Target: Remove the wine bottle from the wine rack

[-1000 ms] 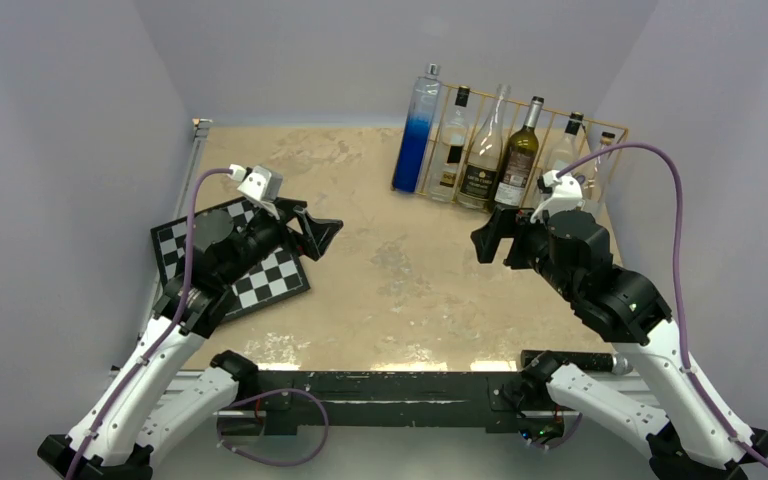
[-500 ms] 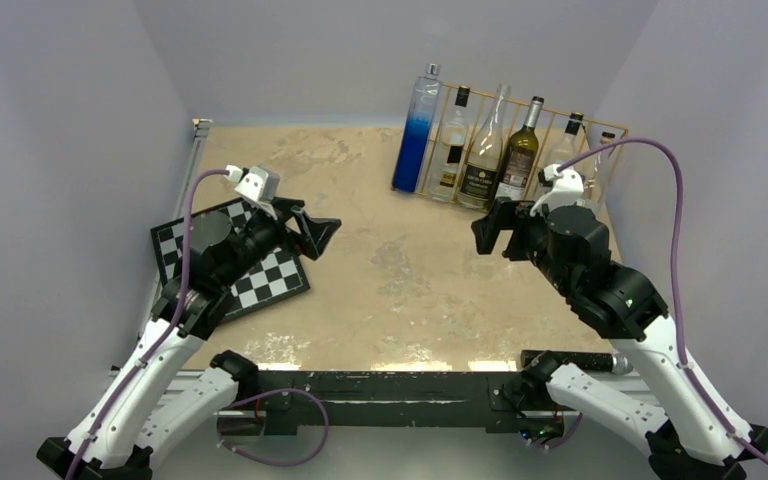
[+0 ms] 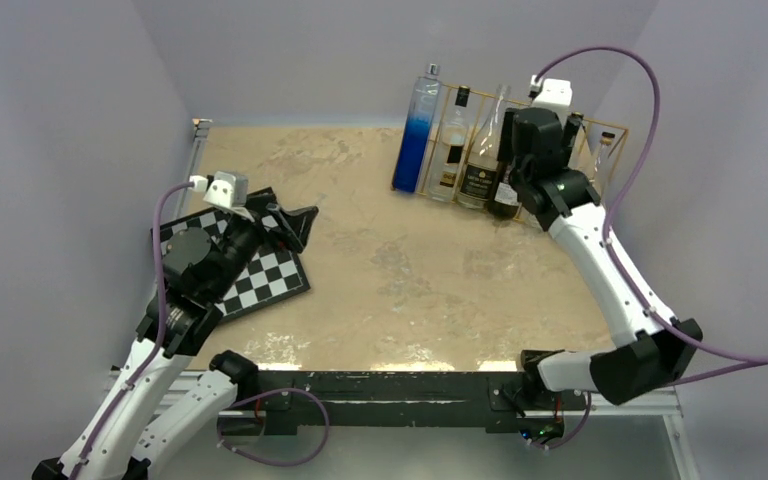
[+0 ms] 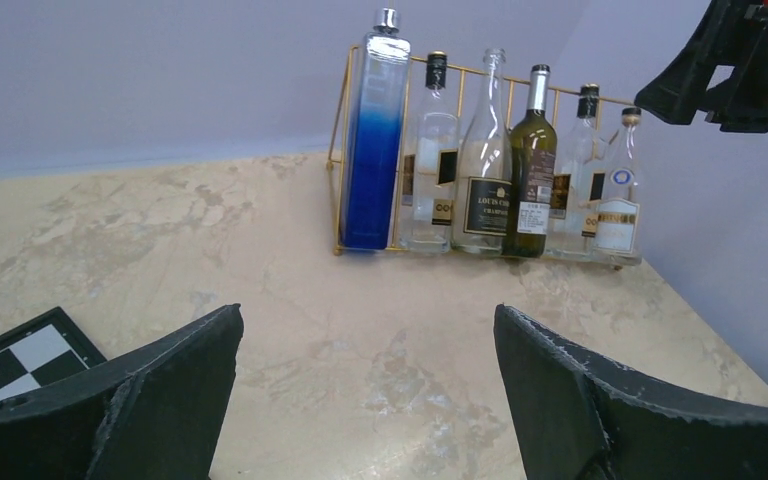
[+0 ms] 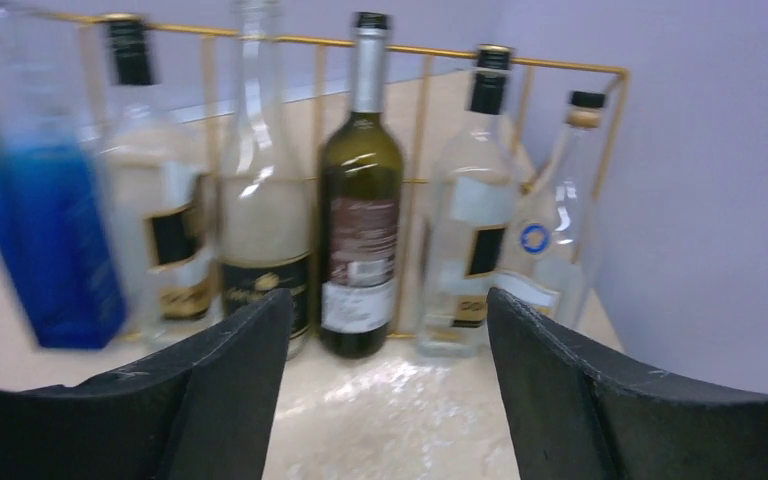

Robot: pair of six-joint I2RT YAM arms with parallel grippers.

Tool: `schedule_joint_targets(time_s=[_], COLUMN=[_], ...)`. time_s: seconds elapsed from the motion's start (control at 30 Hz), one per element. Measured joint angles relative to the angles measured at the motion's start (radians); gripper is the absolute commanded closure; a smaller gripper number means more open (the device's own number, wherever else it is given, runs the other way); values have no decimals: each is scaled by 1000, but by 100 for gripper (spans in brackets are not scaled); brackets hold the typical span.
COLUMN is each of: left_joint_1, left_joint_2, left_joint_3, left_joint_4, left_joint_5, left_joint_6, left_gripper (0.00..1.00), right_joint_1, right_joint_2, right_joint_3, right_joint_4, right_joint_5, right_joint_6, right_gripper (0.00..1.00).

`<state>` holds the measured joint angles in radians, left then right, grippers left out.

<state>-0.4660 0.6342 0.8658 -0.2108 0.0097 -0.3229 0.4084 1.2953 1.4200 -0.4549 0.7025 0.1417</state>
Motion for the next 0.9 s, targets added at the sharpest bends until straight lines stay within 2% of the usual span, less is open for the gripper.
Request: schedule_joint_targets(time_s=[0.17, 0.27, 0.57, 0.9], left_joint_1=[0, 0, -1, -1], left_joint_2=[-11, -18, -18, -14], left_joint_3=[0, 0, 0, 0], left_joint_4=[-10, -15, -15, -15], left_joint_5=[-73, -90, -79, -44], left_joint_6=[-17, -26, -44, -57], left_gripper=[1, 1, 1, 2], right_joint_1=[-207, -278, -396, -528], right_joint_2=[127, 189, 353, 514], right_joint_3=[63, 109, 138, 211], right_joint_4=[-2, 1, 89, 163], right_joint_5=[13, 13, 7, -84], right_joint_6=[-6, -7, -59, -146], right_gripper=[30, 31, 33, 38])
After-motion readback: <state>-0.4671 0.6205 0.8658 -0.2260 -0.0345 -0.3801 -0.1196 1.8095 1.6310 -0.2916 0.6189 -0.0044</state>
